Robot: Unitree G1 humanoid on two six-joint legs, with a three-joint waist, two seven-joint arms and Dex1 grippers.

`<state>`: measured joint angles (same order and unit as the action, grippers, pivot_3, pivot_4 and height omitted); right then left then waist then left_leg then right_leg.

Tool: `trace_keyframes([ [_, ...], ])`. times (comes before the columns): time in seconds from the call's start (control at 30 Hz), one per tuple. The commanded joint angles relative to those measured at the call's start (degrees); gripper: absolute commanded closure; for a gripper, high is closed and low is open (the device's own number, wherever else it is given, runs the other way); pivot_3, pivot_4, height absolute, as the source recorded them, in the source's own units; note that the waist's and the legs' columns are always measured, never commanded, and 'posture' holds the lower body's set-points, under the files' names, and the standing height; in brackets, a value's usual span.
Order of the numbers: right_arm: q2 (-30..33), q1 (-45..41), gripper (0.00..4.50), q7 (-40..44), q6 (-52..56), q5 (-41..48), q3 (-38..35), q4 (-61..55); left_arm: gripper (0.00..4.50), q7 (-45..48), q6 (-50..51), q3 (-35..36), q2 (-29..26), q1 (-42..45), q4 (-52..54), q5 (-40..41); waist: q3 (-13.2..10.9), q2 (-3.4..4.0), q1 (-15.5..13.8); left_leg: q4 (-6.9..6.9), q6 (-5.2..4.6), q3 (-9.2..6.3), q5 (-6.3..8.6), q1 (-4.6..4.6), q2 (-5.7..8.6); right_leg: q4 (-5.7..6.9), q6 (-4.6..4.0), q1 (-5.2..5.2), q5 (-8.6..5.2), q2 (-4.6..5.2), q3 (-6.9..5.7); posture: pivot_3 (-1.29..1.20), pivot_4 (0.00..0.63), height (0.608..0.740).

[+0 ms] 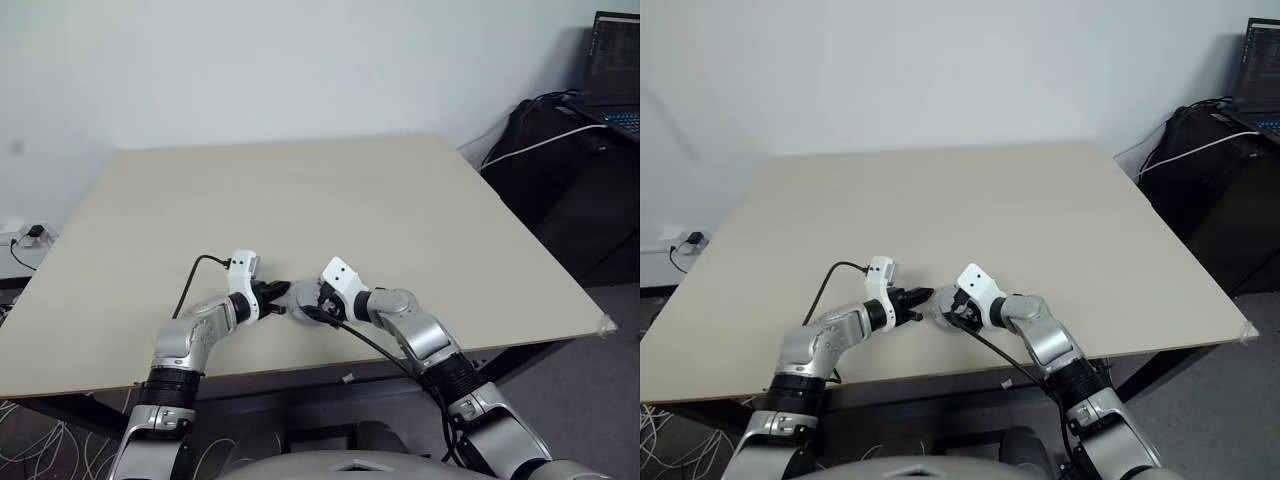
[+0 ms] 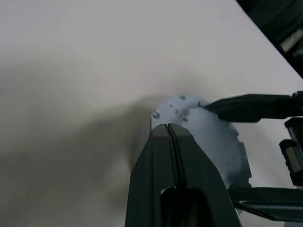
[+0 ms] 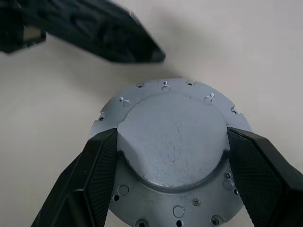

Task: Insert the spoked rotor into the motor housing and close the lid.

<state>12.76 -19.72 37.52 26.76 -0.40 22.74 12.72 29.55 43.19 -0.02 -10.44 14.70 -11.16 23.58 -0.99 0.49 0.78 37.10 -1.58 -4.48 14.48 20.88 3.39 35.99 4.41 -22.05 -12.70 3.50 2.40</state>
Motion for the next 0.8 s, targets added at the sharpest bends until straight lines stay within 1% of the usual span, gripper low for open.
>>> trace_keyframes([
  [0.03, 0.4, 1.2, 1.3, -0.1, 2.1, -1.7, 1.6, 1.7, 4.5, -0.3, 1.0, -1.3, 0.6, 2.2, -0.9, -0.7, 0.0, -0.01, 0.0, 0.0, 0.0, 0.0, 0.0, 0.0, 0.0, 0.0, 0.0, 0.0, 0.0, 0.0, 0.0, 0.0, 0.0, 0.74],
  [0.23, 0.5, 1.3, 1.3, -0.1, 2.2, -1.6, 1.5, 1.3, 4.5, -1.1, 2.4, -3.3, 1.2, 3.2, -2.8, -2.6, 0.0, -0.02, -0.1, -0.01, 0.06, -0.01, 0.03, -0.1, 0.0, -0.02, 0.0, 0.12, -0.02, 0.01, 0.0, 0.0, 0.0, 0.74],
  [0.47, 0.2, 1.7, 1.3, 0.6, 2.7, -0.2, 0.6, -0.1, 4.5, -1.2, 3.5, -3.8, 2.0, 3.5, -3.4, -3.6, 0.0, -0.02, -0.2, 0.0, 0.08, -0.03, 0.05, -0.16, 0.01, -0.05, 0.03, 0.22, -0.03, 0.04, 0.0, 0.0, 0.0, 0.74],
  [0.57, 0.0, 2.2, 0.26, 1.4, 2.9, 1.1, -0.3, -1.5, 4.5, -1.1, 3.7, -3.9, 2.1, 3.5, -3.4, -3.8, 0.0, -0.04, -0.2, -0.02, 0.08, -0.06, 0.05, -0.16, 0.04, -0.07, 0.08, 0.22, -0.07, 0.05, 0.0, 0.0, 0.0, 0.74],
  [0.6, 0.0, 2.3, 0.03, 1.8, 2.9, 1.4, -0.3, -2.0, 4.5, -1.1, 3.7, -3.9, 2.2, 3.5, -3.5, -3.9, 0.0, -0.04, -0.2, -0.03, 0.08, -0.09, 0.05, -0.15, 0.04, -0.07, 0.09, 0.22, -0.07, 0.05, -0.01, 0.0, 0.0, 0.74],
  [0.8, -0.7, 2.3, 0.03, 0.6, 1.8, 1.5, -1.4, -3.6, 4.5, -0.9, 3.7, -4.1, 2.2, 3.4, -3.7, -4.2, 0.0, -0.05, -0.2, -0.03, 0.08, -0.11, 0.06, -0.14, 0.06, -0.07, 0.12, 0.23, -0.11, 0.06, -0.01, 0.0, 0.0, 0.74],
])
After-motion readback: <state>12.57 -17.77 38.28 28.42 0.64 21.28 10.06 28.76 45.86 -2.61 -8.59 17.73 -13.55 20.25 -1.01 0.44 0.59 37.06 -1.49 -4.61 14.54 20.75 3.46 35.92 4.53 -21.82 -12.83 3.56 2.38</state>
